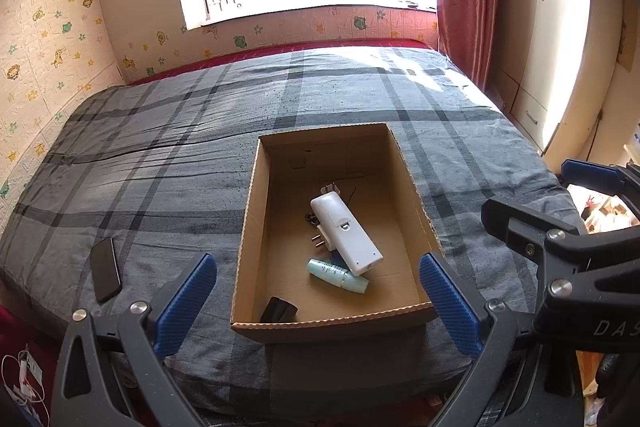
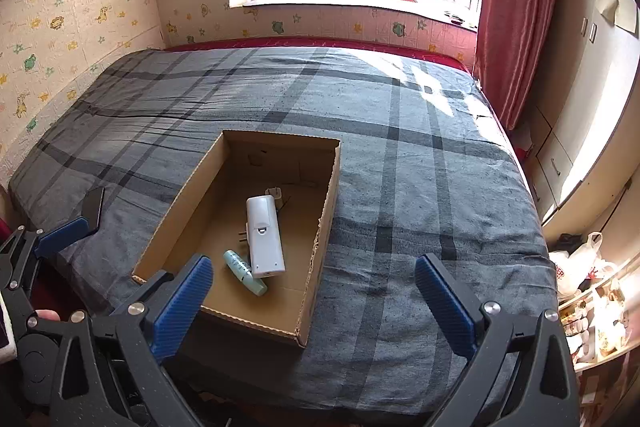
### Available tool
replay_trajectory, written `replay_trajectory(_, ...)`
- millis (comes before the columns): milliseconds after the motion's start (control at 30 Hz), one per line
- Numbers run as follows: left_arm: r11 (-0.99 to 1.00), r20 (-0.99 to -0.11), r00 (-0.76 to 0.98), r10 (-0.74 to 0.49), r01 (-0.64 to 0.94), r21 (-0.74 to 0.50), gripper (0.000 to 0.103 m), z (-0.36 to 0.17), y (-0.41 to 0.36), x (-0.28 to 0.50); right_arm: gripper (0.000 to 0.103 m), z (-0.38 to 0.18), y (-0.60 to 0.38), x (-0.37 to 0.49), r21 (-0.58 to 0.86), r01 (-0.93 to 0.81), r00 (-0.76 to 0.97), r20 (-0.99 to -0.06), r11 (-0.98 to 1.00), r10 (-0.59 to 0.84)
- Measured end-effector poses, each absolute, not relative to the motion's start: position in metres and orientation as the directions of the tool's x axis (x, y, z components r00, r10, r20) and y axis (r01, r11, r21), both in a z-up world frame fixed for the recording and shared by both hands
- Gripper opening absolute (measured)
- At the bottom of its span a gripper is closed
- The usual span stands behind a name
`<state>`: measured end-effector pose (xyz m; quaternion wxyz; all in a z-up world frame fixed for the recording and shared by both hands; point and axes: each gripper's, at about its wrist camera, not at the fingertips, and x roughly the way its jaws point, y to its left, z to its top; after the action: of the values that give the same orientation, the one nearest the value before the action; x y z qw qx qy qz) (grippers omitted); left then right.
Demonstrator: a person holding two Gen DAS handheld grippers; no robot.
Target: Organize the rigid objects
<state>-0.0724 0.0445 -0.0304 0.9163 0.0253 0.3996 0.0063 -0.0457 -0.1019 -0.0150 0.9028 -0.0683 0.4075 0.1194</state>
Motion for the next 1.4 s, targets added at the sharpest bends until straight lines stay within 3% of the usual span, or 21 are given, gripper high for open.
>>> replay_trajectory(1400,0.998,-0.716,0.697,0.039,0.008,0.061,0.103,-0.0249,0.0413,-0.077,0.103,-0.0073,-0.1056,-0.0537,-0.049,-0.26,0.658,-0.74,0.964,0.14)
